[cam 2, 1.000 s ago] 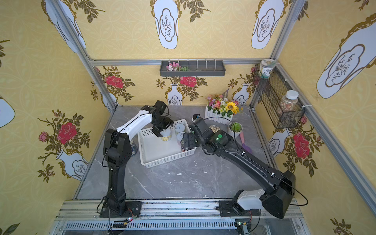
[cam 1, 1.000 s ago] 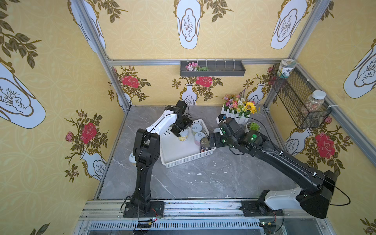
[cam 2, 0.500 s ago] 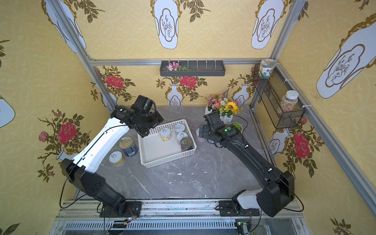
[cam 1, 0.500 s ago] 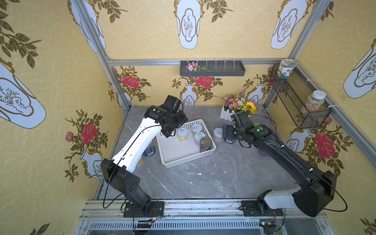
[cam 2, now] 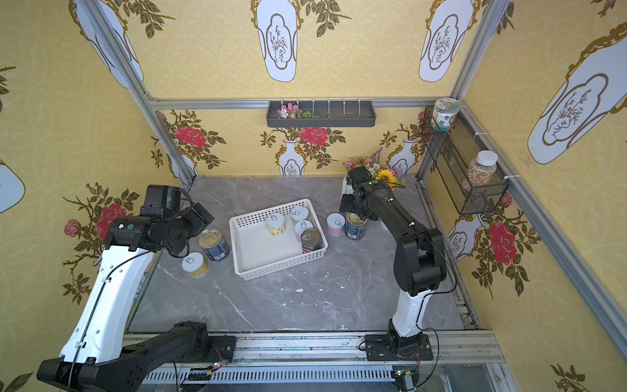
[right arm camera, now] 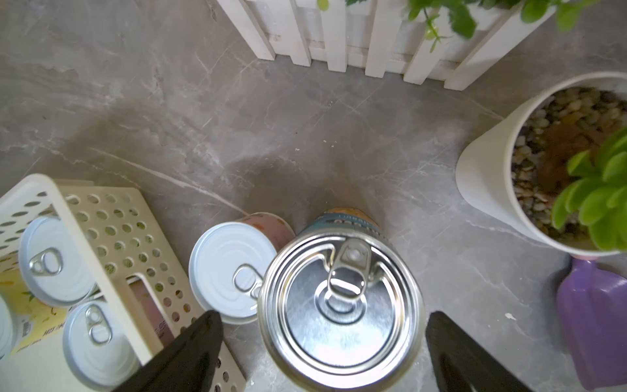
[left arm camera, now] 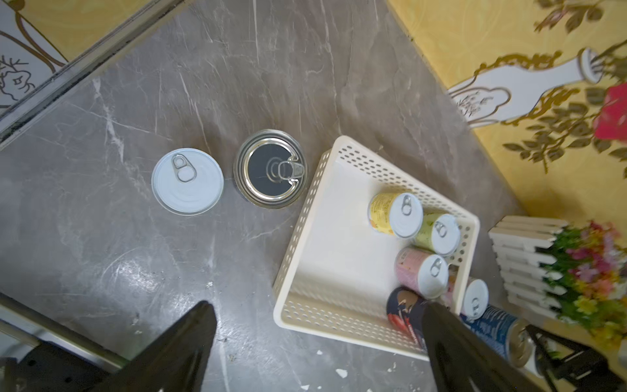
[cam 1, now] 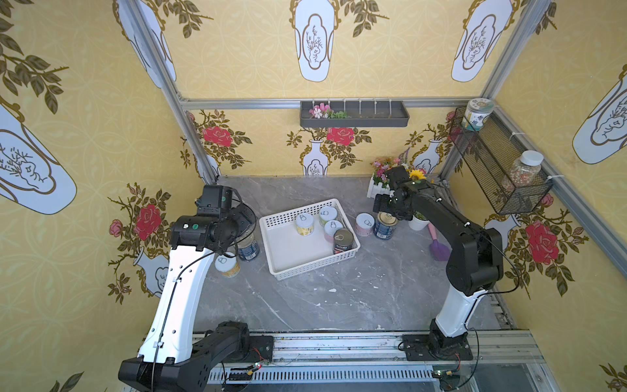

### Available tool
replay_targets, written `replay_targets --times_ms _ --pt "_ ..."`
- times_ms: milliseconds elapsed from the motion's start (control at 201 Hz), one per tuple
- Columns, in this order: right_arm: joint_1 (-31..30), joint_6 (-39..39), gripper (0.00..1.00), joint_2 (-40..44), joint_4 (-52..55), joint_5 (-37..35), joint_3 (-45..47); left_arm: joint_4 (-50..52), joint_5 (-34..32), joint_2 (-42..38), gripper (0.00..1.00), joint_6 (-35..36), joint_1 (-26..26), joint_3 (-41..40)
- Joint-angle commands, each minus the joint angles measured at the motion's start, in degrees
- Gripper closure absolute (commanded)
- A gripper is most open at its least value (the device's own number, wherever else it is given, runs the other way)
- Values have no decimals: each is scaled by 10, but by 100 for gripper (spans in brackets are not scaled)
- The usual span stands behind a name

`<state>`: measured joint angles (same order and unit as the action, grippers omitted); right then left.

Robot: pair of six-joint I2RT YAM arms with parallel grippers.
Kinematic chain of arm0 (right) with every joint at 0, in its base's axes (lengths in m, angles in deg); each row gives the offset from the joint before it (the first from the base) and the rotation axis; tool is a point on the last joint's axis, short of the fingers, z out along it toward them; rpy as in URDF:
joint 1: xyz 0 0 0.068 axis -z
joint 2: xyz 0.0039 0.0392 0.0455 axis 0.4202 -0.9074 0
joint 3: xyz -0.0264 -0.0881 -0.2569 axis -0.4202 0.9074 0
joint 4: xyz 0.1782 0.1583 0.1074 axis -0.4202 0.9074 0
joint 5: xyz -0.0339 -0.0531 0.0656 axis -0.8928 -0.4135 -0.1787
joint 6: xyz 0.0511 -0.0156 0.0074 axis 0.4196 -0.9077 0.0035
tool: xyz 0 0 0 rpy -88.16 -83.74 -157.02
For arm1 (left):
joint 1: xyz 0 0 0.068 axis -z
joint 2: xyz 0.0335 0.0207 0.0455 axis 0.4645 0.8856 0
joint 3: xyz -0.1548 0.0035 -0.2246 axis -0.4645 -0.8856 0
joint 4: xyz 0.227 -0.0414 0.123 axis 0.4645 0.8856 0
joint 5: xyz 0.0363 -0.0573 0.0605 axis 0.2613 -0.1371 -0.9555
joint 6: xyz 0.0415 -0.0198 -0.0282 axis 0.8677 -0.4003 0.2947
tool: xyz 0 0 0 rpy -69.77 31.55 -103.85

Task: Put the canned food in the basket
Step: Pick up the canned food from the center of the board.

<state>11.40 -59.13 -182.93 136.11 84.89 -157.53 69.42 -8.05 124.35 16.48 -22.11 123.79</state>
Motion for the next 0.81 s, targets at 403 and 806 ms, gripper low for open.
replay_targets --times_ms 403,806 --pt "11 -22 3 -99 55 10 -79 -131 7 12 0 105 -4 -170" --pt "14 -34 1 -91 73 41 -63 -180 -32 23 0 101 -4 -210"
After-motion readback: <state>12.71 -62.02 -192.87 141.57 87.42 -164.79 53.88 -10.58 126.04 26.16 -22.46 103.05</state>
